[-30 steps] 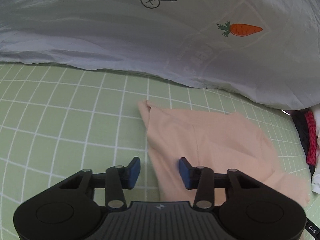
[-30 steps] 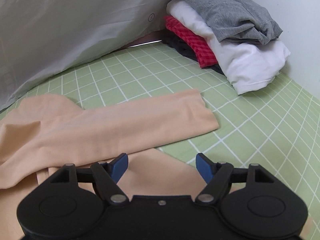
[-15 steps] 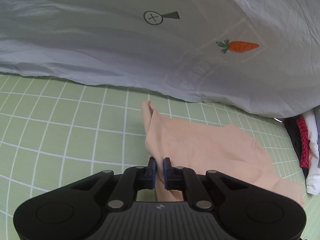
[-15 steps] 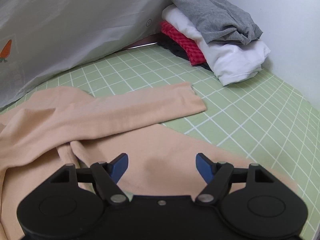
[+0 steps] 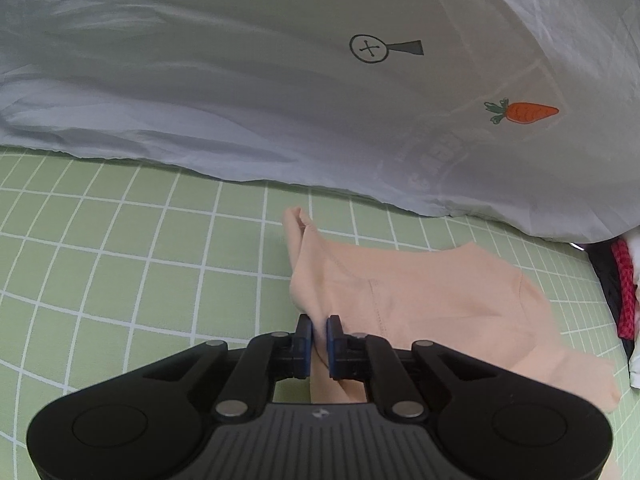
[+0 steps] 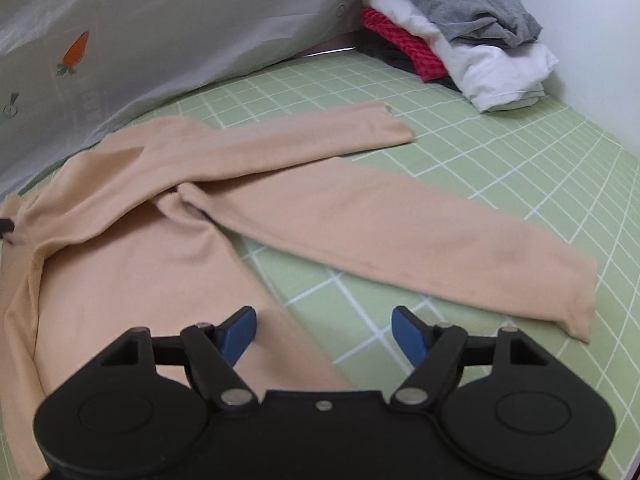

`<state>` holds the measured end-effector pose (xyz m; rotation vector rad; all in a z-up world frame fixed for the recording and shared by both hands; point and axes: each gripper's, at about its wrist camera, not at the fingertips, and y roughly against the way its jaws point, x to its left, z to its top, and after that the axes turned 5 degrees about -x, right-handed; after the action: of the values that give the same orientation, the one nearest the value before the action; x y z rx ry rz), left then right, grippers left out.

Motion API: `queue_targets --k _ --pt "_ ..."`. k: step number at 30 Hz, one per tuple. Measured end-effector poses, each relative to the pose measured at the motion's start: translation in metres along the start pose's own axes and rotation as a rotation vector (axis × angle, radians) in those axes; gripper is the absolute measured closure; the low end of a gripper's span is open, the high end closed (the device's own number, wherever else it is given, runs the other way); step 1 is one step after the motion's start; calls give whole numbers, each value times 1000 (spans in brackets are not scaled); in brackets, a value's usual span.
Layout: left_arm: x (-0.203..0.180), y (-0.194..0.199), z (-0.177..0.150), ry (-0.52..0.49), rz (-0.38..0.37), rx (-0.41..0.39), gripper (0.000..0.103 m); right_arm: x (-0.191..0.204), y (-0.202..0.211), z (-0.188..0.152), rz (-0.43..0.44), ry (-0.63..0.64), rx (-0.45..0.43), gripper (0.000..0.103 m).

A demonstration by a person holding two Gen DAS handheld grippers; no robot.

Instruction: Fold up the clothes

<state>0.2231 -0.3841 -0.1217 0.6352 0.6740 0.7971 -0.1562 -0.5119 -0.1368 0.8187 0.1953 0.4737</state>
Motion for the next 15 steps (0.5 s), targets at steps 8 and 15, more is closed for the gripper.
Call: queue_targets --k 8,15 --pt "11 -13 8 14 34 -20 95 7 -6 0 40 43 -7 41" --pt "10 1 9 1 55 -17 75 3 -11 4 25 46 14 26"
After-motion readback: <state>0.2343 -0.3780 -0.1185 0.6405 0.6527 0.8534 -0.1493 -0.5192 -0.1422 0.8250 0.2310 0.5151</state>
